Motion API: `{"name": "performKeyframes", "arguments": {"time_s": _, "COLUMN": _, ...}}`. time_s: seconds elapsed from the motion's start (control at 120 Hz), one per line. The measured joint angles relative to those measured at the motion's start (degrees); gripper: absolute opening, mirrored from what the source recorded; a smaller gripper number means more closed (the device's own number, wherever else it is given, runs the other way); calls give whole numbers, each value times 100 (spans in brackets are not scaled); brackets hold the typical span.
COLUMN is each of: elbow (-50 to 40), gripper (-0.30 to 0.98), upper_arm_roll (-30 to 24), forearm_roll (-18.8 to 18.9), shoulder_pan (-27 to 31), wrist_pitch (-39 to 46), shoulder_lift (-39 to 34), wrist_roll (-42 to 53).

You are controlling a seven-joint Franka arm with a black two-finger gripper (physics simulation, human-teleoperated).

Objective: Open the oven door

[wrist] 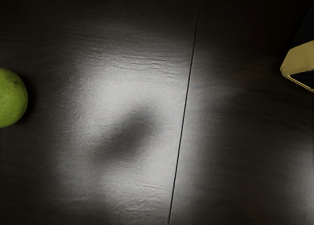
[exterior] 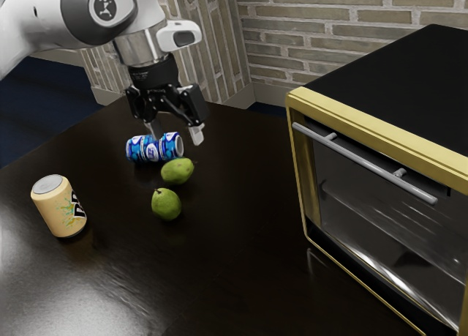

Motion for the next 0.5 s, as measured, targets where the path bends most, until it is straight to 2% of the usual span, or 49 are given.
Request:
{"name": "performKeyframes", "arguments": {"time_s": 0.217, "elbow": 3, "gripper": 69, "upper_arm_roll": -44, "forearm_roll": 122, "shoulder_pan": -28, "wrist_pitch": 198, "shoulder_lift": 5, "wrist_roll": 498}}
{"name": "performKeyframes", "arguments": {"time_s": 0.25, "elbow": 223, "gripper": 69, "upper_arm_roll": -53, "forearm_roll": 141, "shoulder_pan": -42, "wrist_pitch": 213, "shoulder_lift": -227, "wrist_roll": 609}}
{"name": "performKeyframes", "arguments": {"time_s": 0.35, "elbow": 668, "gripper": 69, "upper_arm_roll": -720, "forearm_roll": 179, "shoulder_pan": 135, "wrist_pitch": 344, "shoulder_lift": -912, "wrist_roll": 1609}}
{"name": "performKeyframes", "arguments": {"time_s": 0.442, "elbow": 742, "gripper": 69, "upper_arm_roll": -856, "forearm_roll": -217, "shoulder_pan": -288, "wrist_pitch": 415, "shoulder_lift": -1123, "wrist_roll": 2503}}
{"name": "performKeyframes", "arguments": {"time_s": 0.5, "elbow": 560, "gripper": 69, "upper_arm_roll": -1146, "forearm_roll": -309, "shoulder_pan": -373, "wrist_pitch": 492, "shoulder_lift": -1245, "wrist_roll": 3019}}
